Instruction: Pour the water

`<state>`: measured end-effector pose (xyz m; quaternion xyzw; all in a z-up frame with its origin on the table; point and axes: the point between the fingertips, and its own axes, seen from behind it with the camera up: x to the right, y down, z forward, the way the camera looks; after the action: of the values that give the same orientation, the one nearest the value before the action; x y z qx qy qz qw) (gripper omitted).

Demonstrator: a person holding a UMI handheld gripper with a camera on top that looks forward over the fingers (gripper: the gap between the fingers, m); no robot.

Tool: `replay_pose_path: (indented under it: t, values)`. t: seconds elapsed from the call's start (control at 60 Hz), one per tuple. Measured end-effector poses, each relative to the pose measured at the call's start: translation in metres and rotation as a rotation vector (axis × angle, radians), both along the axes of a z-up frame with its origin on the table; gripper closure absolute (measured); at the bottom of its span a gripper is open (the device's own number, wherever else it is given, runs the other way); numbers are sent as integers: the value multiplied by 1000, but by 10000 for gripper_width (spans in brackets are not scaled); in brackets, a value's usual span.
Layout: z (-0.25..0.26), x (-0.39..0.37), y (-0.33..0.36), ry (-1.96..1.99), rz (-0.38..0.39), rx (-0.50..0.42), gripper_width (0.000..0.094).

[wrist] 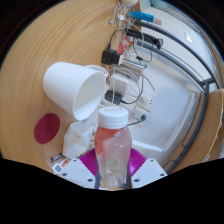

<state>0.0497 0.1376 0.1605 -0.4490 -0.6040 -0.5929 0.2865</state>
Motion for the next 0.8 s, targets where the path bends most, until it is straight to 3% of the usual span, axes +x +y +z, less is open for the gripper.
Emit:
replay_pose_path:
  t: [0.367,0.583,0.717,0.8]
  values:
    - [-7,7,-2,47,-24,-33,577]
    - [0,24,-20,752,-201,-46,576]
    - [-13,15,-33,1231,-273,-86,573]
    - [-23,15,-29,1448,-258,-114,573]
